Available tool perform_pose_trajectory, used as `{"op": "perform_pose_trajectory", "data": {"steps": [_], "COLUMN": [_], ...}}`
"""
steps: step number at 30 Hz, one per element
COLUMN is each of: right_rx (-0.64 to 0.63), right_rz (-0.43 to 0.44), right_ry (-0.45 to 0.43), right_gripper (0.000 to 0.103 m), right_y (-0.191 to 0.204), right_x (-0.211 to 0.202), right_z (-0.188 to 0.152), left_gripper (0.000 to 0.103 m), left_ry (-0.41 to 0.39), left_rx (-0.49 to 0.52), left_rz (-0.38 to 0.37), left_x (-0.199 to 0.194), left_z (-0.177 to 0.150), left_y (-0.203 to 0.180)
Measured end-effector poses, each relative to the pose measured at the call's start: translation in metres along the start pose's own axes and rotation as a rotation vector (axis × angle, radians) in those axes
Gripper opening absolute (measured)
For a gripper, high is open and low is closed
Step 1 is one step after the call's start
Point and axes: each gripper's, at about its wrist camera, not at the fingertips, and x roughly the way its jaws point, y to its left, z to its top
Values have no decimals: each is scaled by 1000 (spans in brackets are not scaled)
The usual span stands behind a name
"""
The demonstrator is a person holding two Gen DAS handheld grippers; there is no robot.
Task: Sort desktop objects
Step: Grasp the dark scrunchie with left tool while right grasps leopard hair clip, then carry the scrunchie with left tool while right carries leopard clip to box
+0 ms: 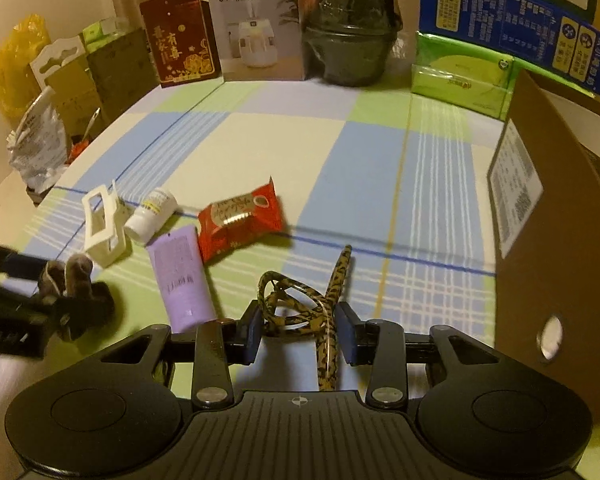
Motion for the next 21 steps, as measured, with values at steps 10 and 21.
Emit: {"op": "perform_pose_trajectory", "data": {"steps": [10, 21], "right_rx": [0, 30], "right_rz": [17, 13], "right_ry": [45, 48], "right_gripper": [36, 54], "right_y": [-11, -14], "right_x": [-40, -49], "right_z": [-37, -50], "left_gripper": [27, 23], "left_ry": [36, 89], "left_rx": [-16, 58], "left_rz": [12, -33], "left_x": [12, -9], "left_z": [-3, -31], "left_y": [0, -15]}}
